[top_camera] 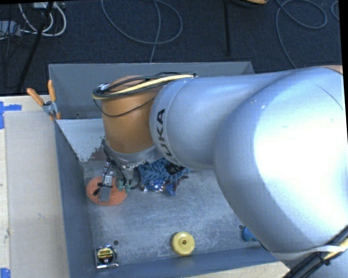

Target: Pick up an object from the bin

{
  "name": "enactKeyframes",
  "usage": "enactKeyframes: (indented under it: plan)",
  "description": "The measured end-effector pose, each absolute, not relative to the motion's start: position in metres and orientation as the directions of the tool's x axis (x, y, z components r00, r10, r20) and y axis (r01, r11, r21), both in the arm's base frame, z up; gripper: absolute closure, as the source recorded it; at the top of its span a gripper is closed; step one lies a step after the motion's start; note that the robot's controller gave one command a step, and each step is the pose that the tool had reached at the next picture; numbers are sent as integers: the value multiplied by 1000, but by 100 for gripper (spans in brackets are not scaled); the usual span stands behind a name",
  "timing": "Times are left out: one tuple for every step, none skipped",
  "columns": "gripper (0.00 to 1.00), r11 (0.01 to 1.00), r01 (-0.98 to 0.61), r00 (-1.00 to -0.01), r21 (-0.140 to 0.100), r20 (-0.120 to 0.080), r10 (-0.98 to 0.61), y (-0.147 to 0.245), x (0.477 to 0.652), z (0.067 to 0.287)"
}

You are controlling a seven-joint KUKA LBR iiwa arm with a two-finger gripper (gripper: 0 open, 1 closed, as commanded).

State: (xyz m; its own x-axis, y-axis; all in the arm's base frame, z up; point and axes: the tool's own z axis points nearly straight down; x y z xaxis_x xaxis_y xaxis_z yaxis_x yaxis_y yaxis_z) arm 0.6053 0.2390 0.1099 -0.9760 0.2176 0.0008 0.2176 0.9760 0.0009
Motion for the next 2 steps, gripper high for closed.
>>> enactKeyframes:
  plan:
    - [100, 976, 218, -976, 2, -2, 218, 239, 606, 121]
    - [100, 976, 219, -976, 1, 0, 219, 239, 606, 130]
